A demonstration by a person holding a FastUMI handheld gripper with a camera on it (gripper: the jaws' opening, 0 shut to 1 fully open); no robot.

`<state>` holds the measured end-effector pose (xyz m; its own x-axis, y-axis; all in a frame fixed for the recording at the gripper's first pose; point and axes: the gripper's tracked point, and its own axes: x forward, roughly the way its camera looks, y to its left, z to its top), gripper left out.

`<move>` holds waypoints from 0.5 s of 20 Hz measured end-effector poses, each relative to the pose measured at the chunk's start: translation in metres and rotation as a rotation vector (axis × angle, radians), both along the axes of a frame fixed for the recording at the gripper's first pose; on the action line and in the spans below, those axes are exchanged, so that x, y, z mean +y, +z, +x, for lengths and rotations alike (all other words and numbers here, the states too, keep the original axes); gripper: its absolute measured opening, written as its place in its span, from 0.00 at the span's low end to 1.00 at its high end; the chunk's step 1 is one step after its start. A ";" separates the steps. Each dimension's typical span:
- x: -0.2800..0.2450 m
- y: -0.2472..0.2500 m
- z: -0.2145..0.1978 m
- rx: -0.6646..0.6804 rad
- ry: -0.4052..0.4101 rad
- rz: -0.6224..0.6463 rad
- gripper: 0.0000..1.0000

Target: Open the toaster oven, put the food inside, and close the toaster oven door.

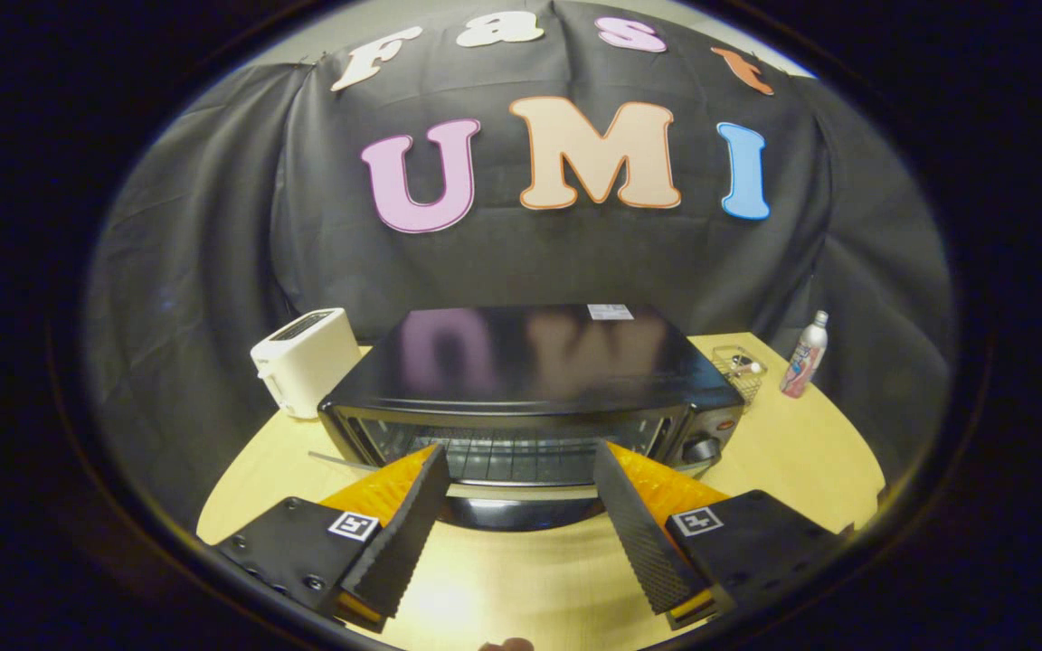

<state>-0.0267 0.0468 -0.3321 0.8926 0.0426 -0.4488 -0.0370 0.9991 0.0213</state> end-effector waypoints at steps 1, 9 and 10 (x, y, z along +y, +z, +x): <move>-0.001 -0.004 -0.006 0.008 0.002 0.000 1.00; -0.007 -0.041 -0.057 0.098 0.013 0.005 1.00; -0.007 -0.044 -0.060 0.098 0.013 0.008 1.00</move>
